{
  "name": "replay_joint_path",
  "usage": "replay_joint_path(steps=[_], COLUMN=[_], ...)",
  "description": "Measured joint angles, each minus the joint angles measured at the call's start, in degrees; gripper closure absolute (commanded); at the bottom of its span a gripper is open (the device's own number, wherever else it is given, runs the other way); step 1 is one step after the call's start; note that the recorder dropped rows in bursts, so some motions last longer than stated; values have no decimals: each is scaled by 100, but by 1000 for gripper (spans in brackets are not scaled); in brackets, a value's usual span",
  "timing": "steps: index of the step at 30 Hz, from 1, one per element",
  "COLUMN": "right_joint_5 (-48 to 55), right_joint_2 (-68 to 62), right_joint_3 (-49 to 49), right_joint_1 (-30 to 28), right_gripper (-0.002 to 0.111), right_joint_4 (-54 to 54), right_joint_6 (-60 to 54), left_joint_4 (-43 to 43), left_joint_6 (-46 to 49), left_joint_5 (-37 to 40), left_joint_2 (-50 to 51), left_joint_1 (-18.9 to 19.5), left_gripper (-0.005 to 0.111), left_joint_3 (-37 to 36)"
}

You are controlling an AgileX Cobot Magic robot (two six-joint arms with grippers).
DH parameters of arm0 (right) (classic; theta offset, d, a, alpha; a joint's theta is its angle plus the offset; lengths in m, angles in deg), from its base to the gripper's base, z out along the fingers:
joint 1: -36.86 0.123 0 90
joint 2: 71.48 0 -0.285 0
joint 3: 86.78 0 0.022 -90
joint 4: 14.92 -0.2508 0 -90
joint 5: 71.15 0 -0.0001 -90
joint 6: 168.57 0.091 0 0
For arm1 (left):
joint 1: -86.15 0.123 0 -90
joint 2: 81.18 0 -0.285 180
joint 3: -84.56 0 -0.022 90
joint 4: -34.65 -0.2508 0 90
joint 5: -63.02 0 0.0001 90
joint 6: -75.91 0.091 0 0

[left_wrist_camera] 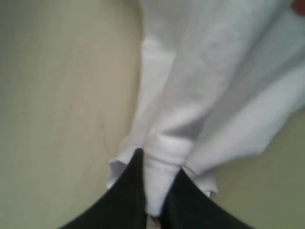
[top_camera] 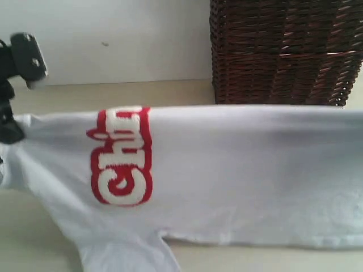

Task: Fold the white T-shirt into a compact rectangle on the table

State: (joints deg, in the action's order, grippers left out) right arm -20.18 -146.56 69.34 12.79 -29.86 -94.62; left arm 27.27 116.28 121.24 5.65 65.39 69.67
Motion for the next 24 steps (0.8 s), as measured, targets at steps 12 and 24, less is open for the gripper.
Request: replay_joint_path(steps=[12, 24], right_joint_5=[1603, 1922], right_joint_2=[1946, 2992], right_joint_3=[932, 932], right_joint_1=[-24, -24], right_gripper=[108, 108], right_joint_4=[-902, -902], right_joint_6=[539, 1241], left_joint_4=[-117, 1042], left_joint_6=[-101, 267], left_joint_5=[469, 1071], left_joint_2=[-2063, -3833], left_joint_1=[19, 32], left_gripper=[107, 107], left_joint_3=[1430, 1472])
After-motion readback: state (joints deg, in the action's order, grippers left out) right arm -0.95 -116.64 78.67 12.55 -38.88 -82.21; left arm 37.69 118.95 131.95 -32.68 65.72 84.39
